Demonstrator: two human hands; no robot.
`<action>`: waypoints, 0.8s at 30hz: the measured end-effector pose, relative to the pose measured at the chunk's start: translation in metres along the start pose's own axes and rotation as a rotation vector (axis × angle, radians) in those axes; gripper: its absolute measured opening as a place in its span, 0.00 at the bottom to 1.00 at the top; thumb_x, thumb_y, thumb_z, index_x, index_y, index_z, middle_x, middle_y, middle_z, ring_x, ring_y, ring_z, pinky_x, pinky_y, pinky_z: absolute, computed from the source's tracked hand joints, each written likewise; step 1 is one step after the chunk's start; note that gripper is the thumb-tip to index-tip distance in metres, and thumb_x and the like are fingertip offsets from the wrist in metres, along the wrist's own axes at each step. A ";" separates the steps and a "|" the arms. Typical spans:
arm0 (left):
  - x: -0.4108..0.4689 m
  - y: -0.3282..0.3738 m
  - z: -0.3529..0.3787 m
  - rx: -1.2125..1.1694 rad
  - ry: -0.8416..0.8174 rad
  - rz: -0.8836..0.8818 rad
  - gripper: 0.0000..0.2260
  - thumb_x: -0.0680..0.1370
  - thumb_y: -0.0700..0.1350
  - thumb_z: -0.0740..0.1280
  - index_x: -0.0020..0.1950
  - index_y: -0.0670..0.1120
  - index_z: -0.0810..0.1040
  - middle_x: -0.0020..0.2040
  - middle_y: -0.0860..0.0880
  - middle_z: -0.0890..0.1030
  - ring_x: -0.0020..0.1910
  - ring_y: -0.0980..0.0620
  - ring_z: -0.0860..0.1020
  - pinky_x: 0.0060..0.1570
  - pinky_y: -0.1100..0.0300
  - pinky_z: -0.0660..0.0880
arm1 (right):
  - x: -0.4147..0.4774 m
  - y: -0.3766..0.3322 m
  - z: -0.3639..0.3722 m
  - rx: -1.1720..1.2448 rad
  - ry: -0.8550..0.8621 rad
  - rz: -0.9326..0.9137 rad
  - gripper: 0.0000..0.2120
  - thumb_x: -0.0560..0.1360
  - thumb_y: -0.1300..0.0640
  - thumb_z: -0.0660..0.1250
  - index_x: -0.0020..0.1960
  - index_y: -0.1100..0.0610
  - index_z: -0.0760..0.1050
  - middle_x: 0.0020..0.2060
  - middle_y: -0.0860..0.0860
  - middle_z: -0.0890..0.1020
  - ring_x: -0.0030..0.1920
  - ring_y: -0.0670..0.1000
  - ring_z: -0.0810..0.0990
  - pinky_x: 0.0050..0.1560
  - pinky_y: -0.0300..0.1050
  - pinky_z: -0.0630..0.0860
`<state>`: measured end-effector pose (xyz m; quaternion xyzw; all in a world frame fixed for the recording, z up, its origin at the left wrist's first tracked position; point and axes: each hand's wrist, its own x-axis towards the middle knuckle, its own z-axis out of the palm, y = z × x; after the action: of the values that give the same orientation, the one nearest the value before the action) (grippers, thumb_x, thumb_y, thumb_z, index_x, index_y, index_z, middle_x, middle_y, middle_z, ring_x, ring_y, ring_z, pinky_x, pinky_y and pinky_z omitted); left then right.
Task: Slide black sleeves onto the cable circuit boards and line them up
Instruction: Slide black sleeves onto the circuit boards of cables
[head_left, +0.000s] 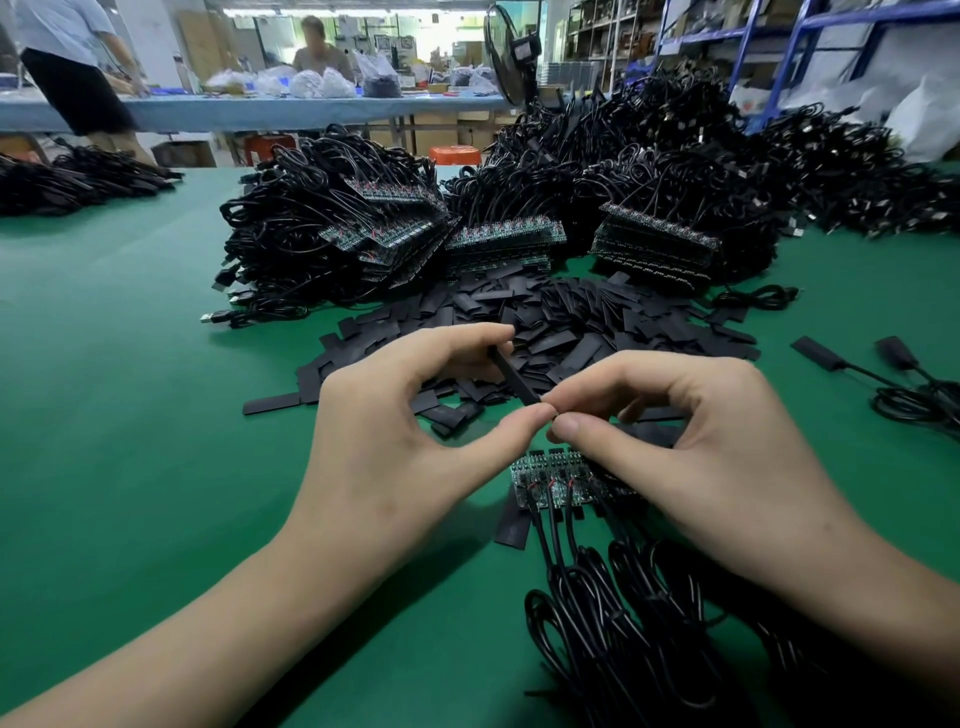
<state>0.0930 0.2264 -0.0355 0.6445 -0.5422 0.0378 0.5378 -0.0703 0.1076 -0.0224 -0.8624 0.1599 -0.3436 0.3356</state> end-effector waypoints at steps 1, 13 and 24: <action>0.000 0.001 0.000 0.018 0.003 0.012 0.20 0.70 0.51 0.79 0.60 0.49 0.83 0.52 0.57 0.85 0.53 0.58 0.83 0.59 0.60 0.78 | 0.000 0.000 0.000 -0.004 -0.001 -0.002 0.06 0.73 0.56 0.75 0.46 0.44 0.86 0.39 0.38 0.86 0.45 0.41 0.84 0.46 0.36 0.77; 0.000 0.002 -0.003 0.145 -0.010 0.004 0.22 0.71 0.57 0.77 0.64 0.58 0.80 0.46 0.58 0.85 0.50 0.60 0.83 0.56 0.58 0.78 | 0.000 0.001 0.000 -0.068 -0.087 -0.013 0.06 0.77 0.54 0.71 0.49 0.44 0.86 0.34 0.43 0.84 0.35 0.46 0.83 0.35 0.40 0.77; -0.006 -0.008 0.002 0.462 -0.388 -0.044 0.28 0.71 0.76 0.56 0.54 0.61 0.84 0.51 0.64 0.71 0.56 0.61 0.69 0.59 0.58 0.71 | 0.037 0.060 -0.091 -0.721 0.101 0.250 0.12 0.77 0.53 0.70 0.38 0.37 0.78 0.28 0.38 0.81 0.29 0.43 0.81 0.29 0.39 0.76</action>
<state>0.0961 0.2273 -0.0452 0.7564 -0.5978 0.0248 0.2642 -0.1102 0.0030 0.0029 -0.8809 0.3907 -0.2638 0.0416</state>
